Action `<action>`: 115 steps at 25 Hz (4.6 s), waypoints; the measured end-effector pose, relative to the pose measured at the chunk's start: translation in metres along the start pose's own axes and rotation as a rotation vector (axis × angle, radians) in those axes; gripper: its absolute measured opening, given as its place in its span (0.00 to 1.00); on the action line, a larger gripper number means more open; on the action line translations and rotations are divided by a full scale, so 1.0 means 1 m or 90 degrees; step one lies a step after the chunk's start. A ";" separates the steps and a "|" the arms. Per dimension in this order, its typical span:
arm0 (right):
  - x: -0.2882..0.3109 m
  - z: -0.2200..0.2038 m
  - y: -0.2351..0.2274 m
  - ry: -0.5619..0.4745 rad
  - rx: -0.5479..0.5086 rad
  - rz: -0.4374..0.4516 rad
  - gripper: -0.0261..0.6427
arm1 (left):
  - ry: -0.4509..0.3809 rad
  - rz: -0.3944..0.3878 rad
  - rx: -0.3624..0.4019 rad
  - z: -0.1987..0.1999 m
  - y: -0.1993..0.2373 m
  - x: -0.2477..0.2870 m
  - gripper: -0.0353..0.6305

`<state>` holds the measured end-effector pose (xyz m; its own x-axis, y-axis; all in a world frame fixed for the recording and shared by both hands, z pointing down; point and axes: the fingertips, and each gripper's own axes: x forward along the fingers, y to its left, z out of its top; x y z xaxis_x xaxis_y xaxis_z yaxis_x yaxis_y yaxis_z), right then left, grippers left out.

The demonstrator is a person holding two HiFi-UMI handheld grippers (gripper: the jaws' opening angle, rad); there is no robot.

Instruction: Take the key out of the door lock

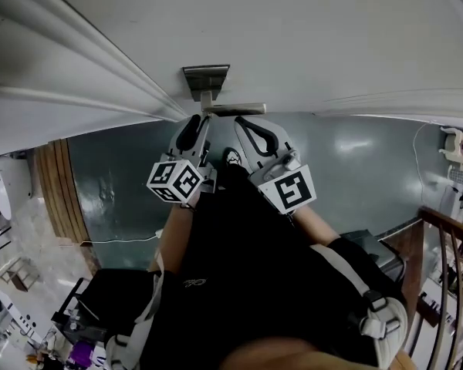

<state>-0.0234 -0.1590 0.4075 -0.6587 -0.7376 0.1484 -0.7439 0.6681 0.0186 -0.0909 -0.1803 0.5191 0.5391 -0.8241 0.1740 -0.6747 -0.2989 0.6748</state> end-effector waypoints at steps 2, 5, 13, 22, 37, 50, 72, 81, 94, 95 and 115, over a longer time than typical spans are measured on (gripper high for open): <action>0.000 -0.001 -0.003 0.007 0.003 -0.013 0.05 | 0.003 -0.013 -0.018 0.000 0.002 0.006 0.28; 0.001 -0.003 -0.008 0.014 0.010 -0.032 0.05 | 0.002 -0.028 -0.057 0.000 0.008 0.014 0.28; 0.003 -0.007 -0.010 0.032 0.026 -0.053 0.05 | 0.000 -0.046 -0.106 0.000 0.014 0.031 0.27; -0.003 -0.001 -0.015 0.042 0.022 -0.085 0.05 | -0.007 -0.059 -0.127 0.005 0.009 0.040 0.21; -0.010 0.002 -0.016 0.015 0.037 -0.087 0.05 | -0.055 -0.013 -0.257 0.008 0.019 0.041 0.16; -0.019 -0.005 -0.019 0.028 0.033 -0.094 0.05 | -0.087 -0.004 -0.331 0.001 0.022 0.049 0.14; -0.027 -0.007 -0.008 0.030 0.048 -0.094 0.05 | -0.121 -0.013 -0.412 0.004 0.022 0.044 0.11; -0.013 -0.002 -0.006 0.023 0.043 -0.074 0.05 | -0.123 -0.015 -0.415 0.003 0.022 0.046 0.11; -0.007 0.001 -0.006 0.024 0.039 -0.069 0.05 | -0.168 -0.024 -0.464 0.005 0.022 0.043 0.11; -0.007 0.001 -0.006 0.024 0.039 -0.069 0.05 | -0.174 -0.020 -0.469 0.005 0.023 0.044 0.11; -0.014 -0.007 -0.008 0.033 0.045 -0.073 0.05 | -0.234 -0.019 -0.491 0.003 0.022 0.042 0.11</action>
<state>-0.0069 -0.1534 0.4116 -0.5639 -0.8013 0.1998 -0.8210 0.5702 -0.0304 -0.0850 -0.2228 0.5393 0.2628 -0.9648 -0.0050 -0.0596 -0.0214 0.9980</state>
